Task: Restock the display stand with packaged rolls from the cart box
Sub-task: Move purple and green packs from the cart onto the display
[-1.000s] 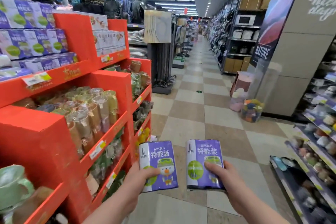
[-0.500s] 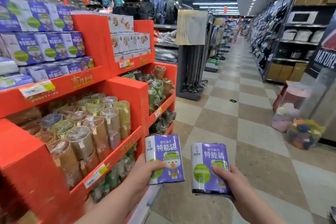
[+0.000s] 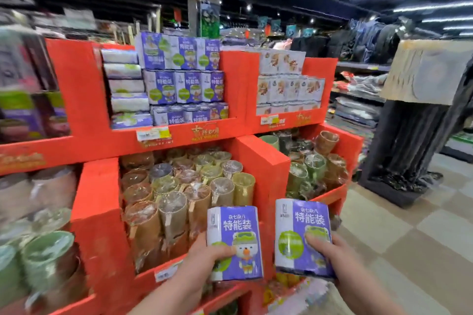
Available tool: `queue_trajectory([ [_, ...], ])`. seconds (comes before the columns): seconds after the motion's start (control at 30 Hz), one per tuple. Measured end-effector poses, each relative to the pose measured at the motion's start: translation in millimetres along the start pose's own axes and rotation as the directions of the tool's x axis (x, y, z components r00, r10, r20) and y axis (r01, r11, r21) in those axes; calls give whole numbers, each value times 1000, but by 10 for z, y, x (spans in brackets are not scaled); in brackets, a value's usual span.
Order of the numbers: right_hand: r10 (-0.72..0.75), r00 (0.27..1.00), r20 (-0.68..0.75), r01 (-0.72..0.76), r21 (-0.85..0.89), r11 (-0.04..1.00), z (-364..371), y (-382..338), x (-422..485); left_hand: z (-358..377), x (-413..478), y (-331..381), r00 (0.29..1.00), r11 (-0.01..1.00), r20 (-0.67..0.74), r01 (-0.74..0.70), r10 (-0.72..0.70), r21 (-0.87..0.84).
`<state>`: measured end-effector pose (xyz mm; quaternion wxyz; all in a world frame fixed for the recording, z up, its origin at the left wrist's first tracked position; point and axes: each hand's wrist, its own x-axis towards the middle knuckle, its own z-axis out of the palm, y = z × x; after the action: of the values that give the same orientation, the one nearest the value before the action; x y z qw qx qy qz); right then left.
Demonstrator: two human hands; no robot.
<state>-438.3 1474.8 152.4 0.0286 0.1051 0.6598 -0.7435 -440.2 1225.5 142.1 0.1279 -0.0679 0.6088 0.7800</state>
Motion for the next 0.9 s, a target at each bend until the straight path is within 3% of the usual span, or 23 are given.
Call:
queue_trajectory([
  [0.2,-53,976,211,57,-10,998,562,-377,807,-423,319,315,982,995,-179,-81,69,-61],
  [0.33,-120,953,279,135,-34,990,897,-660,1278,-681,660,603,962,986,-240,-154,134,-67],
  [0.67,-316,935,164,329,-60,942,1604,-1435,2585,-1021,1499,1354,951,962,-190,-261,243,-77],
  [0.8,-385,913,135,405,-183,896,1772,-1714,2954,-1120,1734,1518,947,957,-208,-270,244,-107],
  [0.9,-489,858,158,511,-372,775,1907,-1897,3231,-1161,1798,1632,933,939,-218,-319,287,-126],
])
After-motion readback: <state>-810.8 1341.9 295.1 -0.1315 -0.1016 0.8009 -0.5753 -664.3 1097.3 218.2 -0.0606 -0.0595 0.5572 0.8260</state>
